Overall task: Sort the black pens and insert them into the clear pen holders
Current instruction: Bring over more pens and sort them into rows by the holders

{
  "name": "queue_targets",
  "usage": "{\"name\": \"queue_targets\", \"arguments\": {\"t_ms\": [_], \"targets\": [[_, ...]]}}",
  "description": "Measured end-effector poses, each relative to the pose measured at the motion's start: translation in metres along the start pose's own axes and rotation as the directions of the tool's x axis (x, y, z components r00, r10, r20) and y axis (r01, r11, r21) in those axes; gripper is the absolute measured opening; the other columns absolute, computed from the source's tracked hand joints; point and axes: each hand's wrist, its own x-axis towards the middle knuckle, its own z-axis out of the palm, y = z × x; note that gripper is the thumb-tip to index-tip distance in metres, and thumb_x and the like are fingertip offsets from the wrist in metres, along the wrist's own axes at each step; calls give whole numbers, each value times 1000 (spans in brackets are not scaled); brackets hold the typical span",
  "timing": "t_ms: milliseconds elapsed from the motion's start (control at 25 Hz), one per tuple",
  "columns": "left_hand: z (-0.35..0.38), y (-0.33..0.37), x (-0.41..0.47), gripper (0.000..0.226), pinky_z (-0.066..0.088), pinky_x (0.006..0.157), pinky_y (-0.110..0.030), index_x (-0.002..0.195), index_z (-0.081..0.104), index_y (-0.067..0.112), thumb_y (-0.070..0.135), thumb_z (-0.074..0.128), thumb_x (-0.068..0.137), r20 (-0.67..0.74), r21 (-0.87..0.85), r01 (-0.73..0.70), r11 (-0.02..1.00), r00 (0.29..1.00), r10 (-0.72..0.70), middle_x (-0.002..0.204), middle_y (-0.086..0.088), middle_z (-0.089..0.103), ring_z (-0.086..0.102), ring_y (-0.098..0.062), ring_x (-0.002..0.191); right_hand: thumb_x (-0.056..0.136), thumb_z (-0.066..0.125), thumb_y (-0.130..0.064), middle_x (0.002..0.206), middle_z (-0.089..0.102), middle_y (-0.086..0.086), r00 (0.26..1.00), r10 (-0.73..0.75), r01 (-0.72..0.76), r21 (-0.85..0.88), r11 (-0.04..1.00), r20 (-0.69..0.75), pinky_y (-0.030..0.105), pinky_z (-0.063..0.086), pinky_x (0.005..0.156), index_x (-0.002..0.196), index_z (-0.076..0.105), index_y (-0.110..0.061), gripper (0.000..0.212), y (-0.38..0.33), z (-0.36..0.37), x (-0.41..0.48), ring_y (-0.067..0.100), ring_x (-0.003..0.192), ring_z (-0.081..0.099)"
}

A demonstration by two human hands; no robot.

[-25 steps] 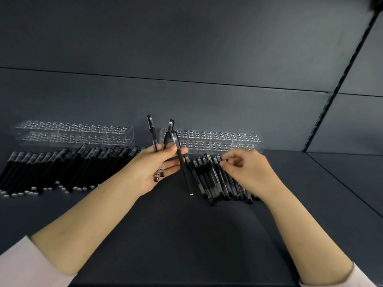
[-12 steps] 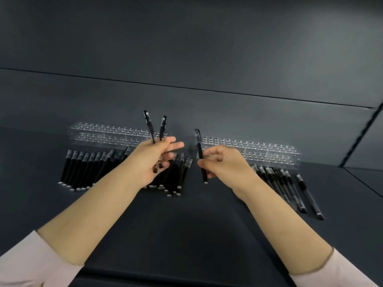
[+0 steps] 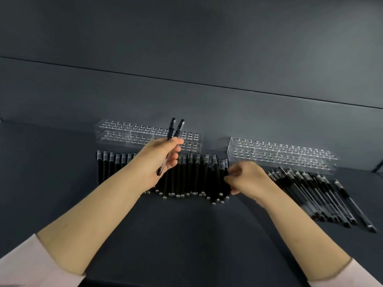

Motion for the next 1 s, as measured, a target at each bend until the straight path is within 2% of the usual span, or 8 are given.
{"name": "queue_targets", "arguments": {"t_ms": [120, 240, 360, 440, 600, 840, 880, 1000], "targets": [[-4, 0, -1, 17, 44, 70, -21, 106, 71, 22, 27, 58, 96, -5, 162, -74, 984, 997, 76, 84, 5, 58, 48, -7, 70, 89, 62, -19, 84, 68, 6, 997, -15, 13, -39, 999, -70, 39, 58, 76, 97, 66, -9, 13, -1, 3, -1, 17, 62, 67], [-6, 2, -5, 18, 44, 70, -21, 109, 69, 24, 28, 55, 98, 62, 178, -97, 979, 994, 87, 88, 8, 72, 55, -5, 74, 89, 64, -24, 91, 69, 1, 966, -149, 134, -83, 988, -214, 25, 48, 77, 96, 69, -14, 13, -8, 6, -4, 15, 85, 62], [-5, 0, -11, 18, 45, 71, -24, 107, 64, 20, 31, 53, 98, 164, 238, -76, 968, 986, 37, 95, 9, 76, 61, -5, 76, 91, 62, -27, 86, 66, -8, 955, -182, 229, 191, 954, -235, 22, 49, 75, 92, 70, -26, 8, -26, 9, -5, 9, 81, 60], [-1, -3, -15, 20, 44, 67, -24, 106, 61, 15, 31, 52, 99, 210, 271, -67, 960, 978, 9, 95, 7, 77, 60, -6, 71, 93, 61, -28, 86, 66, -6, 981, -132, 181, 430, 885, -141, 22, 50, 68, 90, 70, -27, 9, -38, 11, -5, 7, 77, 60], [4, -8, -20, 24, 44, 64, -22, 110, 59, 11, 31, 52, 99, 258, 293, -83, 953, 966, 5, 94, 4, 77, 57, -6, 66, 90, 66, -23, 82, 64, -3, 991, -136, 99, 635, 766, 10, 23, 46, 64, 88, 72, -17, 8, -49, 14, -4, 8, 70, 57], [9, -8, -20, 33, 38, 107, -39, 104, 73, 38, 42, 40, 102, 184, 384, -89, 919, 983, 19, 119, 5, 62, 54, -15, 111, 93, 61, -13, 68, 64, -1, 999, -53, 38, 839, 543, -10, 21, 51, 61, 86, 65, -11, 8, -44, 0, 1, 9, 60, 57], [12, -6, -21, 33, 39, 107, -39, 105, 73, 38, 42, 40, 101, 173, 366, -74, 928, 985, 10, 115, 5, 59, 54, -13, 102, 93, 60, -13, 68, 64, -2, 999, -40, 44, 838, 544, -26, 19, 50, 58, 90, 67, -10, 8, -40, -7, 1, 9, 61, 56], [24, -6, -21, 25, 42, 75, -24, 109, 72, 32, 32, 49, 99, 181, 230, -65, 971, 983, 23, 88, 6, 48, 43, -9, 68, 91, 62, -13, 72, 62, 0, 997, -9, 72, 811, 580, -82, 15, 47, 52, 94, 68, -8, 9, -20, -35, 3, 9, 65, 54]]}}
